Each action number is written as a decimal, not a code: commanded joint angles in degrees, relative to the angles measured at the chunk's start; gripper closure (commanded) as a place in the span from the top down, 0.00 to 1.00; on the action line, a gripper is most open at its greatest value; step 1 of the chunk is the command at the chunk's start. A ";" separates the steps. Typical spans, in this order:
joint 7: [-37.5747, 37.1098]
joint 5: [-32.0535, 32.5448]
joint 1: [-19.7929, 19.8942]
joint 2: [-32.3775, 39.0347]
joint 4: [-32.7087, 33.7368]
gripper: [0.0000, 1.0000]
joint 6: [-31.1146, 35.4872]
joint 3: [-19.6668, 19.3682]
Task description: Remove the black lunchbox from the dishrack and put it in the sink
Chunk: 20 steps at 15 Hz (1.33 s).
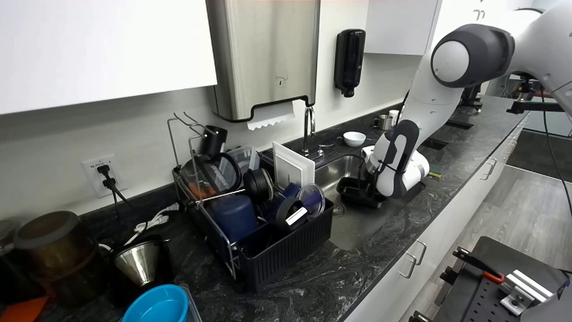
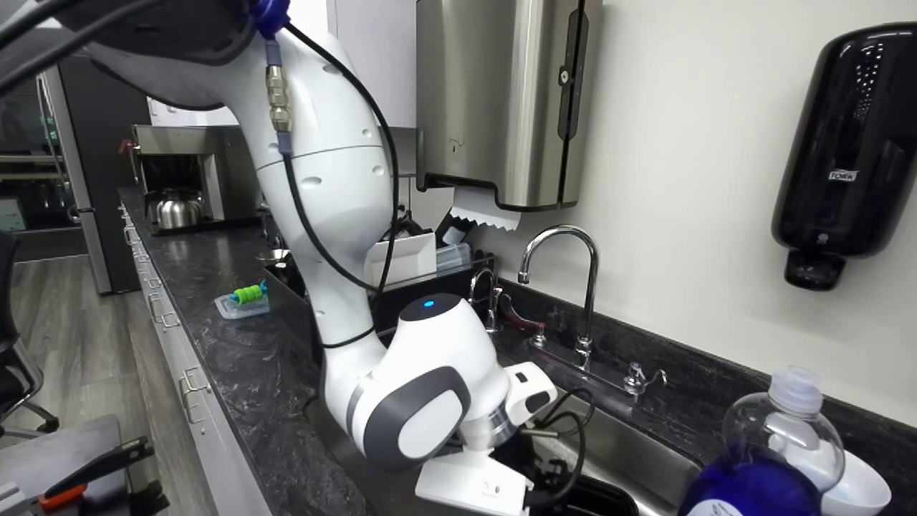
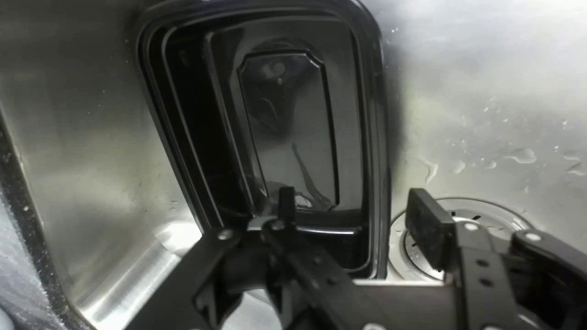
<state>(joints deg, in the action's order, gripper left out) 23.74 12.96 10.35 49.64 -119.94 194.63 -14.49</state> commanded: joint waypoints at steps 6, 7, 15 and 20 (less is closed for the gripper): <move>-1.13 3.37 1.91 -9.76 -6.12 1.00 -3.05 0.65; -1.13 3.52 2.18 -11.44 -7.20 1.00 -3.57 0.74; -0.10 4.50 4.82 -27.61 -15.83 1.00 -11.30 0.76; 2.97 2.63 10.43 -38.28 -21.78 1.00 -15.19 6.59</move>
<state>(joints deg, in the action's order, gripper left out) 24.27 16.19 16.23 17.09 -137.56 182.24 -12.84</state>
